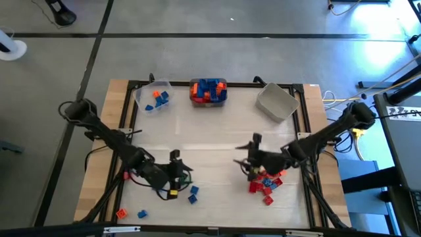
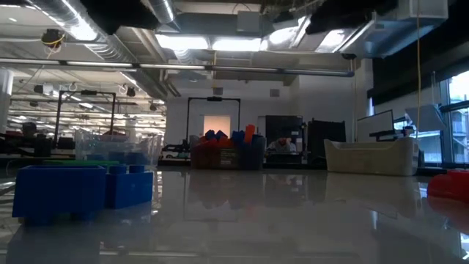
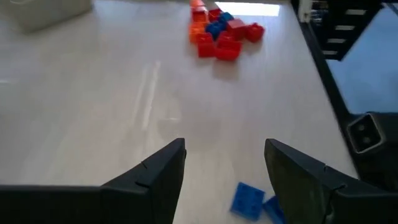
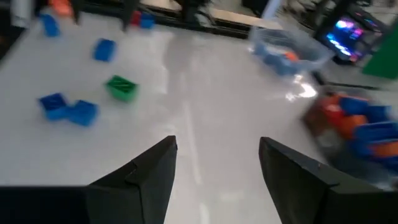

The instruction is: Sort blocks by size

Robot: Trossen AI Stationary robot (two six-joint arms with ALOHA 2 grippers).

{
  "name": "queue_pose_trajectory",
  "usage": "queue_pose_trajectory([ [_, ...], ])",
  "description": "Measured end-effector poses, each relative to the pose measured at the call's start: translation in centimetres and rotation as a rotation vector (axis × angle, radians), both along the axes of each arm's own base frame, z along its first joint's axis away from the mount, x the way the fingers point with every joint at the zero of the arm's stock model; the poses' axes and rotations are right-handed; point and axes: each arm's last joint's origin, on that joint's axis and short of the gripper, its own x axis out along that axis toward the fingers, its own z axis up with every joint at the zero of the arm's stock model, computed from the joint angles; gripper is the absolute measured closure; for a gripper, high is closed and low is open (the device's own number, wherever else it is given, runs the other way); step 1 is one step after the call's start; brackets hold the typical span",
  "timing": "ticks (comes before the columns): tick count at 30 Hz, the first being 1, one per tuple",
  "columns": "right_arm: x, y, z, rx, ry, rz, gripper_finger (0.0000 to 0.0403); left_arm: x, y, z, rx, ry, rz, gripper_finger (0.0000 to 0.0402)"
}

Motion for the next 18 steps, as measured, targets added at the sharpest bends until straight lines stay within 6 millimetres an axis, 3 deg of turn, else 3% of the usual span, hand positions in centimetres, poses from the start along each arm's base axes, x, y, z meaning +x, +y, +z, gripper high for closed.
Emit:
queue_pose_trajectory([
  [3,-0.5,1.4,-2.1,0.055,-0.088,0.046,0.0173,1.3,-0.3,-0.6,-0.028,0.045,-0.036,0.0194],
  [9,-0.9,3.3,-6.3,0.155,-0.233,0.107,0.0173,2.9,-0.4,-4.0,-0.027,0.192,-0.107,0.0194],
  [18,0.8,4.6,-12.2,0.14,-0.218,0.09,0.0173,4.3,-0.5,-7.3,-0.02,0.286,-0.153,0.0194],
])
